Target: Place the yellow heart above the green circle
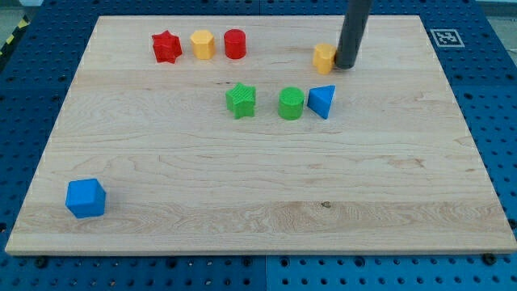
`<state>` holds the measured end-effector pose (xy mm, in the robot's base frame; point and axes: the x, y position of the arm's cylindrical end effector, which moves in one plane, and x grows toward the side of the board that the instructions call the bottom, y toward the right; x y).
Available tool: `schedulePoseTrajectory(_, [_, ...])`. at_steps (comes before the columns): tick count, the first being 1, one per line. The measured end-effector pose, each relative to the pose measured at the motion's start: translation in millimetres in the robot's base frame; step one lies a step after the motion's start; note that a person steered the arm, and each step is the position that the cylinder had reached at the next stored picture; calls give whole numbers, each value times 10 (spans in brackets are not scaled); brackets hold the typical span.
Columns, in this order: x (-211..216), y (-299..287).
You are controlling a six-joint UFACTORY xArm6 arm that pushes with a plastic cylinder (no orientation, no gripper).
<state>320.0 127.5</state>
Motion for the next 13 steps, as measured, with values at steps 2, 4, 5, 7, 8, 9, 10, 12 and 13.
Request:
schedulePoseTrajectory(2, [58,-304])
schedulePoseTrajectory(4, [309,-351])
schedulePoseTrajectory(5, [298,-352])
schedulePoseTrajectory(7, [143,-367])
schedulePoseTrajectory(8, [62,-532])
schedulePoseTrajectory(9, [-24,-713])
schedulePoseTrajectory(10, [-27,-808])
schedulePoseTrajectory(12, [69,-762])
schedulePoseTrajectory(13, [135,-367])
